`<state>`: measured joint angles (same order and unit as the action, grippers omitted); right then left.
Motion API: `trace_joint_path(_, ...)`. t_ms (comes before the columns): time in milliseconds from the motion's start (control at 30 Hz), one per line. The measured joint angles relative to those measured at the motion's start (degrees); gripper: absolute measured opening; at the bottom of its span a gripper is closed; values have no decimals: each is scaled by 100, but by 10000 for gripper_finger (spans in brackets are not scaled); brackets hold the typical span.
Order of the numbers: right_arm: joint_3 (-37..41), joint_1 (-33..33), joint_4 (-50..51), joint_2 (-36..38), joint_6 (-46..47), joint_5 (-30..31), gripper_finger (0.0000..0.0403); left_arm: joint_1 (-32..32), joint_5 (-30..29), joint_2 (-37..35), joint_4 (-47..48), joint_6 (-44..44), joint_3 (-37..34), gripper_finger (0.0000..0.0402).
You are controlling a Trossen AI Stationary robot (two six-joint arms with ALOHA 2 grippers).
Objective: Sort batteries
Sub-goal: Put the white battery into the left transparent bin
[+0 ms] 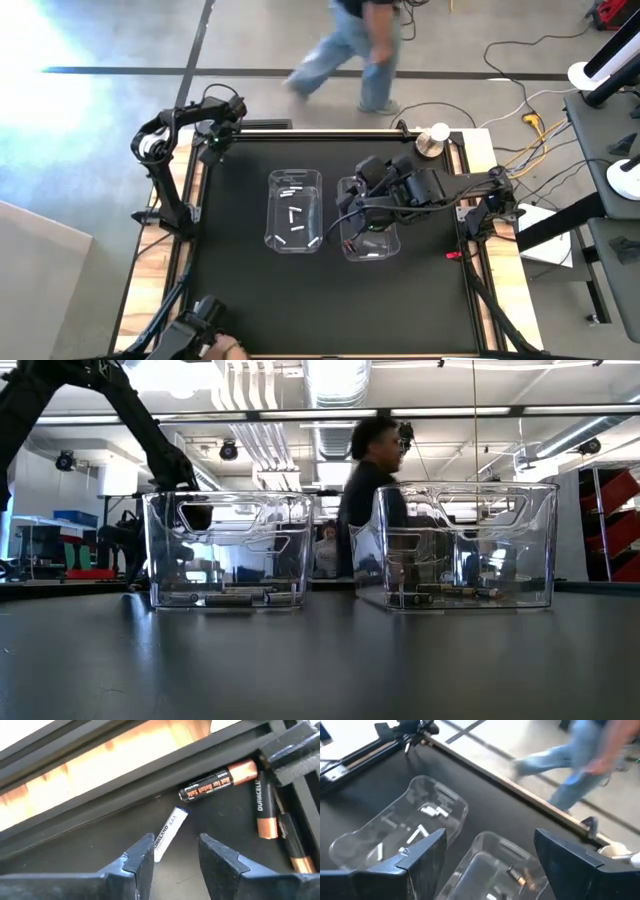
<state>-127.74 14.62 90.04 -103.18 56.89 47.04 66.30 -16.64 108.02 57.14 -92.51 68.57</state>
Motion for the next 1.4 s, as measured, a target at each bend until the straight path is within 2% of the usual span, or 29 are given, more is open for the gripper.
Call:
trace_joint_path(333, 7, 204, -2, 266, -138, -693, 290, 125, 91, 71, -29, -450, 25, 116)
trace_joint_path(733, 7, 427, 0, 1221, -202, -642, 262, -48, 332, 101, -133, -35, -32, 112)
trace_joint_path(1033, 134, 605, -4, 1305, -346, -504, 241, -305, 164, 198, -264, 261, -114, 15)
trace_joint_path(1267, 331, 957, -2, 1303, -64, -504, 229, -353, 170, 176, -304, 445, -136, 17)
trace_joint_path(1400, 412, 1166, -2, 1305, -51, -504, 224, -534, 162, 90, -484, 904, -172, 13)
